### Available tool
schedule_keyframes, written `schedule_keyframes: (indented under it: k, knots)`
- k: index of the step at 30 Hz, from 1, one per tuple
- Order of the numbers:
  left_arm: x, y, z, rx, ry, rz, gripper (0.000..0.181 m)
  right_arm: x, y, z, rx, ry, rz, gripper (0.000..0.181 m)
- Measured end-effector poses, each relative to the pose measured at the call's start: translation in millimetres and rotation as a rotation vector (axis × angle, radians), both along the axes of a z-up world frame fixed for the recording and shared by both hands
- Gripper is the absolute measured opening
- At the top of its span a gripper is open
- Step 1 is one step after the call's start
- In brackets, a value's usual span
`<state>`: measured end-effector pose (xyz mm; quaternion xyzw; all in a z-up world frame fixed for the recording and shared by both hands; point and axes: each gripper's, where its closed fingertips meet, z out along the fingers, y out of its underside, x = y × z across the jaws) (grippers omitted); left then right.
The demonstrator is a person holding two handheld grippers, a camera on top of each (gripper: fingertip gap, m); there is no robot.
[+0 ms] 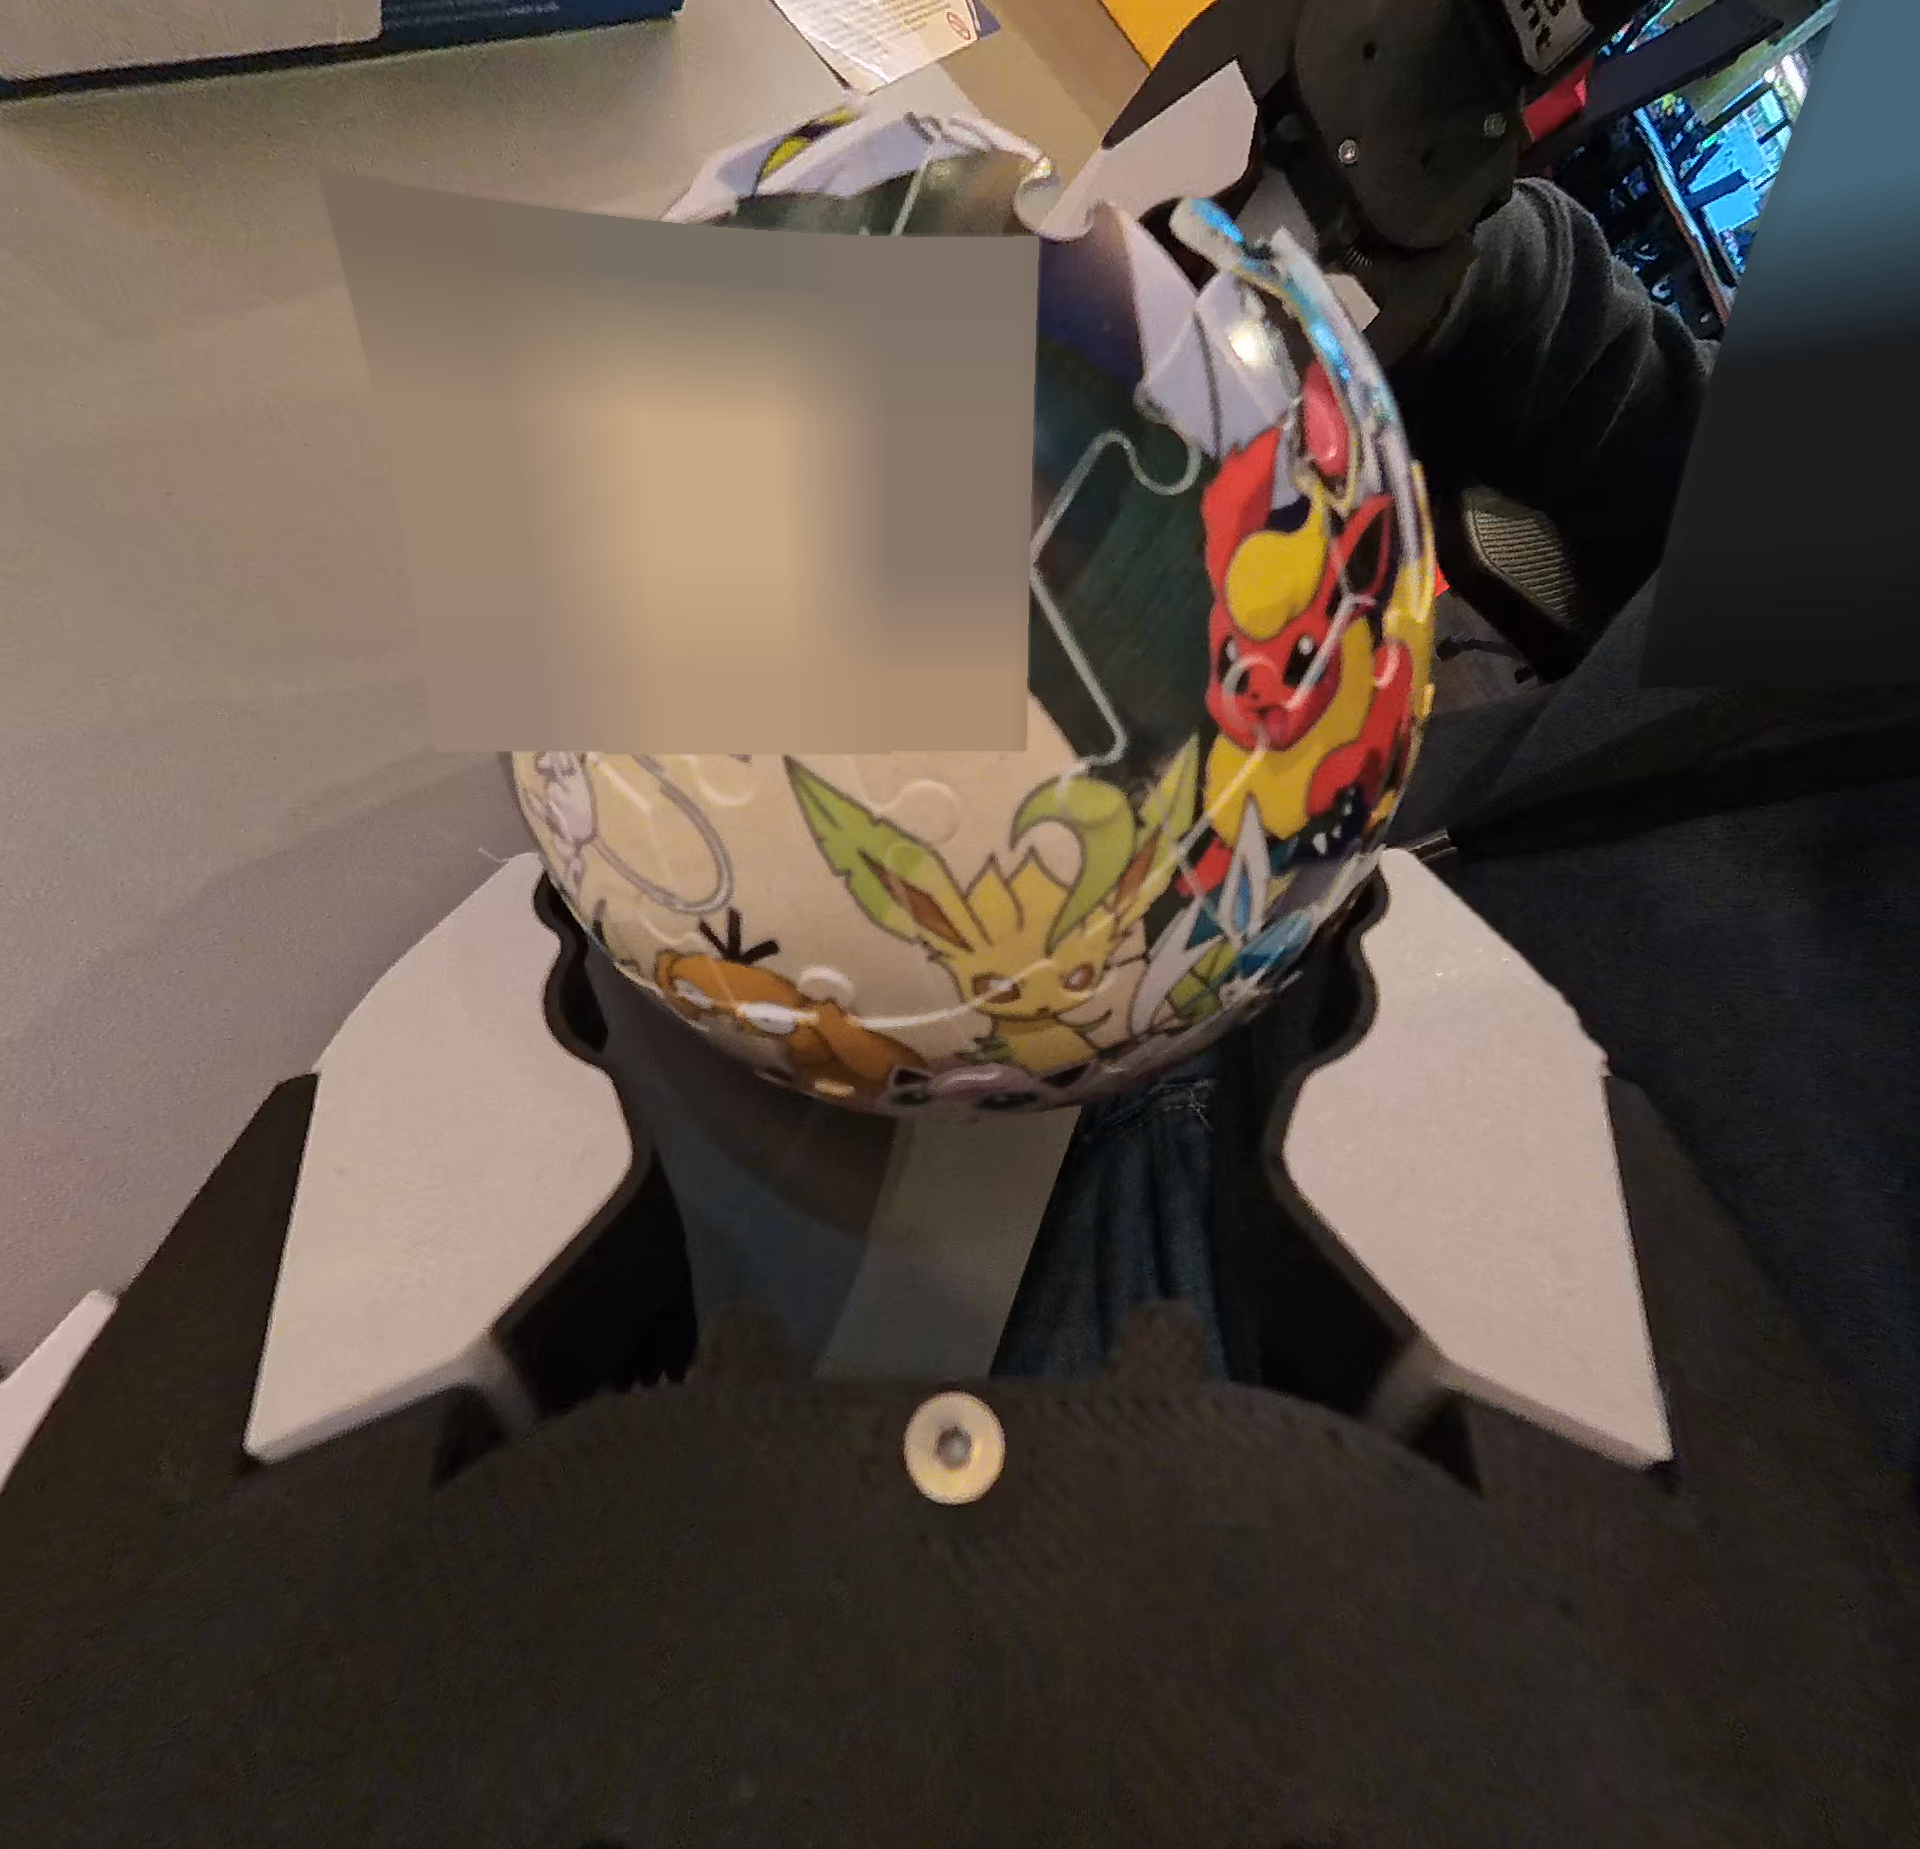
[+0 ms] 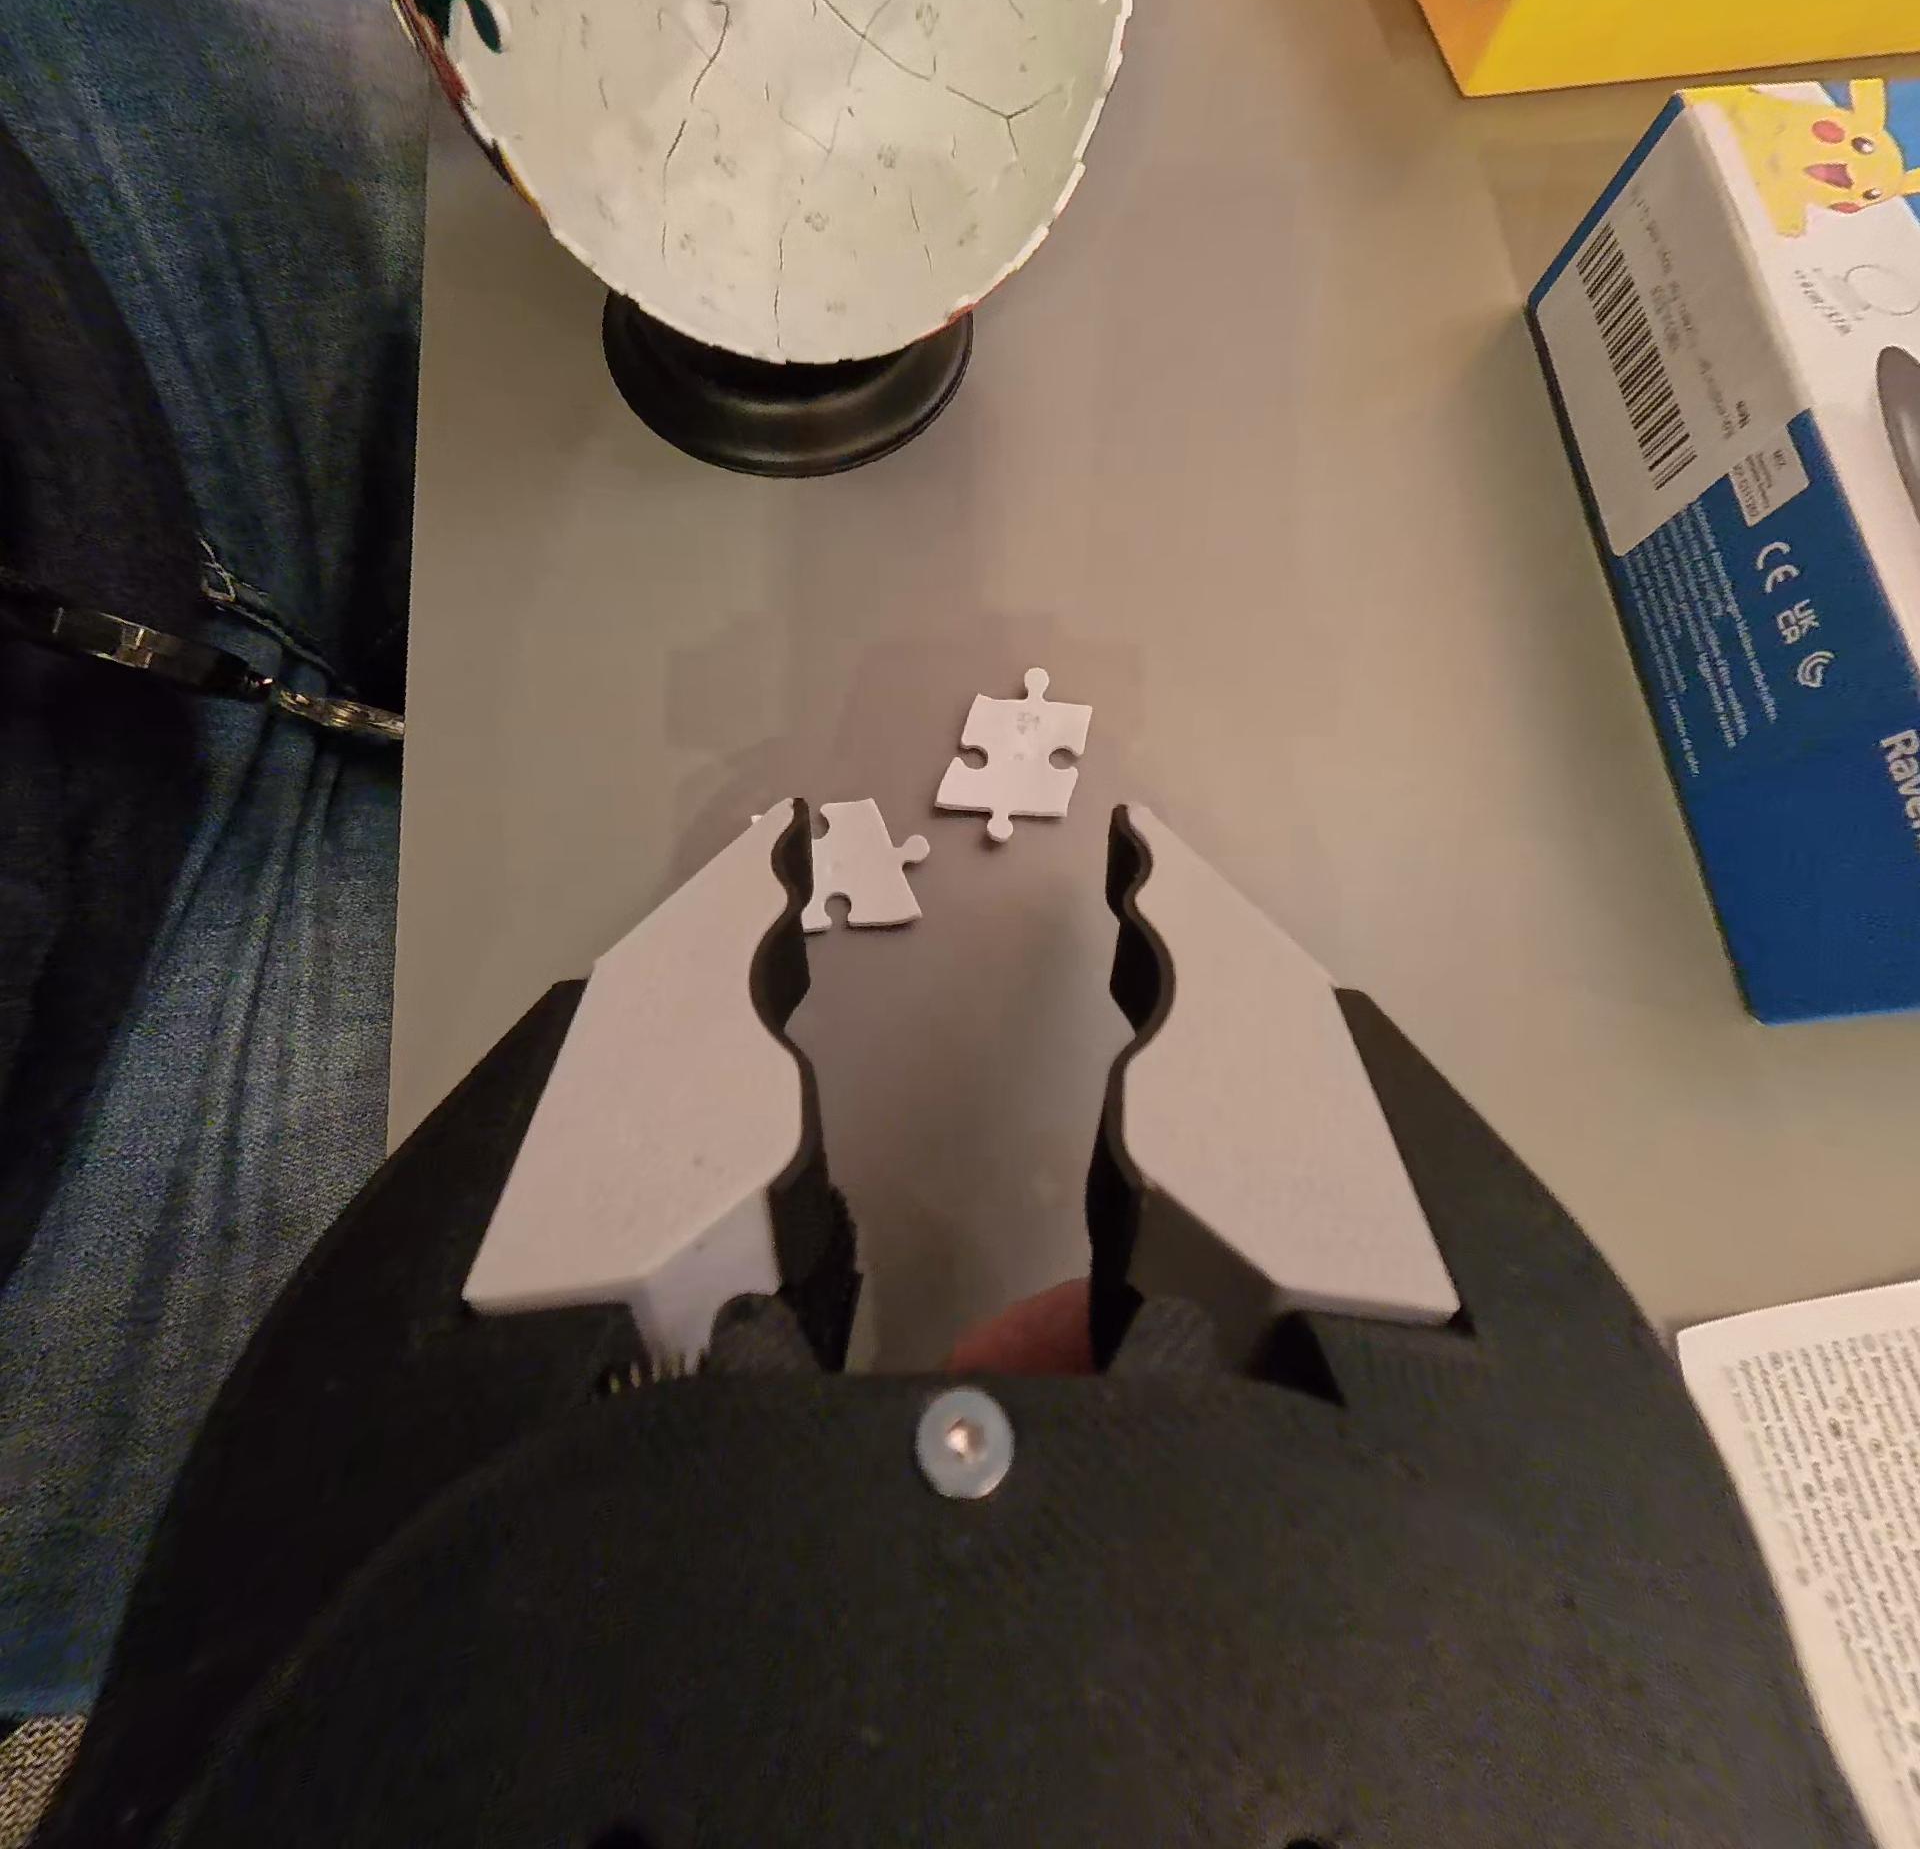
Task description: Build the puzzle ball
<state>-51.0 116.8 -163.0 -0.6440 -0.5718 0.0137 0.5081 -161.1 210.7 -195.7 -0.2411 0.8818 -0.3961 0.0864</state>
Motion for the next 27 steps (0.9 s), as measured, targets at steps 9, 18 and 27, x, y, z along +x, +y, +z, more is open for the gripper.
schedule_keyframes:
  k: [9,18,27]
  knots:
    - [0,0,0,0.008,0.020,0.009,0.134,1,1,1,-0.001,-0.001,0.003,0.055]
    - [1,1,-2,-0.018,0.037,0.013,0.134,5,-5,15,-0.019,-0.016,0.014,0.056]
    - [3,-2,3,-0.037,0.054,0.002,0.132,25,-14,40,-0.049,-0.089,0.055,0.060]
